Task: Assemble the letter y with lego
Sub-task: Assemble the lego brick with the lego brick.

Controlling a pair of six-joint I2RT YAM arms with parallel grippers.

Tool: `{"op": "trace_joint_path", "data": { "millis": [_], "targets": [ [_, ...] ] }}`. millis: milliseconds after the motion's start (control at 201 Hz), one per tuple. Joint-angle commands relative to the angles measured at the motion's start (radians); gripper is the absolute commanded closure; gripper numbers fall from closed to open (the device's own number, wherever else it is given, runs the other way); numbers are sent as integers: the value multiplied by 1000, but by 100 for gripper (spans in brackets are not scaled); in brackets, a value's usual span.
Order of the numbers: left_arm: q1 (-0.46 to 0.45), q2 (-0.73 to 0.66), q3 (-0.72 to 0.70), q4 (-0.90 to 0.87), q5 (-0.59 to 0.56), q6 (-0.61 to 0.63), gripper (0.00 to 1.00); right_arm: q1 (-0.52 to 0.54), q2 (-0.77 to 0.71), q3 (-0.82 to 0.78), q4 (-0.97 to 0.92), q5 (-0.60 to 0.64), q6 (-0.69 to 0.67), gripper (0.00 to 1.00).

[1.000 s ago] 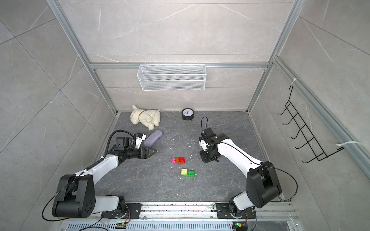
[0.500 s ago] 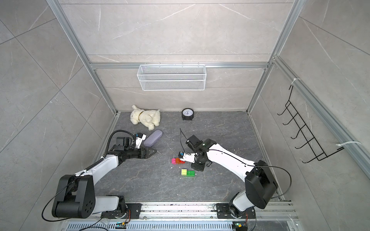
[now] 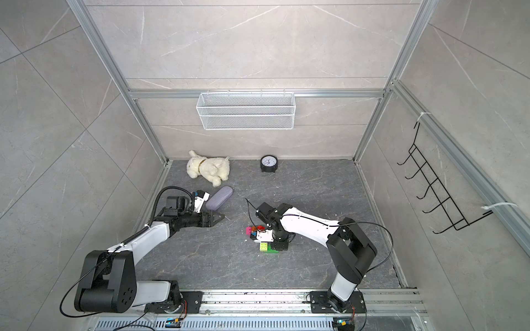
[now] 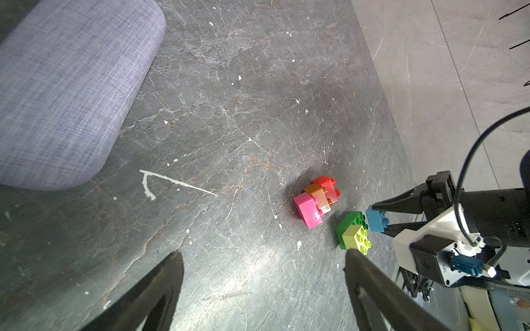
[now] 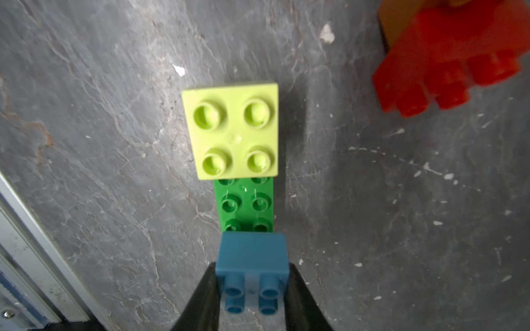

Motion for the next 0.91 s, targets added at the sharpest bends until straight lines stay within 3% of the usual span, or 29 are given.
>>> {"op": "trace_joint_path", "data": {
  "millis": [0, 612, 906],
  "targets": [
    [4, -7, 8, 1, 26, 22, 9, 13, 26, 30, -32, 14, -9, 83],
    [4, -8, 8, -2, 25, 25, 9, 80, 146, 28, -73, 104, -20, 88],
    [4, -5, 10, -2, 25, 23, 9, 98, 201, 53, -100, 90, 8, 89]
  ]
}}
